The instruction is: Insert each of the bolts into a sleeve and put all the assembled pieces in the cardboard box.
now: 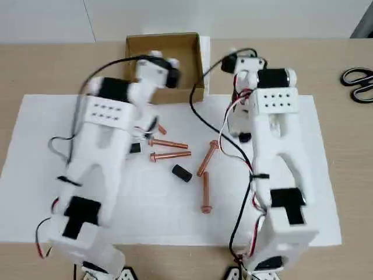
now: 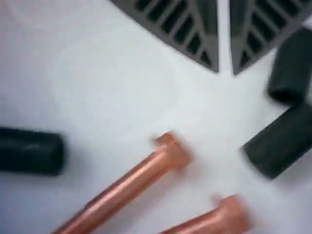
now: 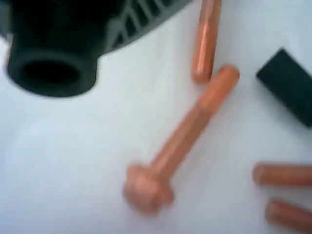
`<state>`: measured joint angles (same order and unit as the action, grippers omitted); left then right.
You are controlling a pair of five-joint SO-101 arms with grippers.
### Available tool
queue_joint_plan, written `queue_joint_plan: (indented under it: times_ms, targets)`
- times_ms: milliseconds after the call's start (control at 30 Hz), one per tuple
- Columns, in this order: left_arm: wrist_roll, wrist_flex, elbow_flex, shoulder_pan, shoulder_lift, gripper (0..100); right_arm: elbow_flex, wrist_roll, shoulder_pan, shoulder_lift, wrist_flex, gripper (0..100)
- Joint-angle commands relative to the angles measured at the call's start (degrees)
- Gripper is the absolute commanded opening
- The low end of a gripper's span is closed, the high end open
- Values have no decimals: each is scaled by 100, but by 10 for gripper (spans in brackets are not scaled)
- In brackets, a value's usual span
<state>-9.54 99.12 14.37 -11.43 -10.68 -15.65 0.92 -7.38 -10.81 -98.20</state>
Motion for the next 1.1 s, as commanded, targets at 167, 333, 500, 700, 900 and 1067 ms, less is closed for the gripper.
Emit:
queue_joint_plan:
  times_ms: [167, 333, 500, 700, 900, 1067]
  targets:
    - [1134, 114, 1358, -976, -1354, 6, 2444, -97, 75, 1604, 813, 7]
    - [1802, 114, 2167, -1160, -2031, 6, 3886, -97, 84, 2466, 2000, 7]
    - [1855, 132, 2176, -1380, -2198, 6, 4826, -97, 435, 3301, 2712, 5]
    - [1626, 132, 2141, -1881, -2207, 7, 5248, -97, 1525, 4207, 2853, 5]
    - [1538, 123, 2519, -1969, -2224, 8, 5697, -97, 2044, 4989, 2818, 5]
    - [1389, 79, 2580, -2207, -2224, 100, 6224, -97, 2044, 5631, 2853, 5]
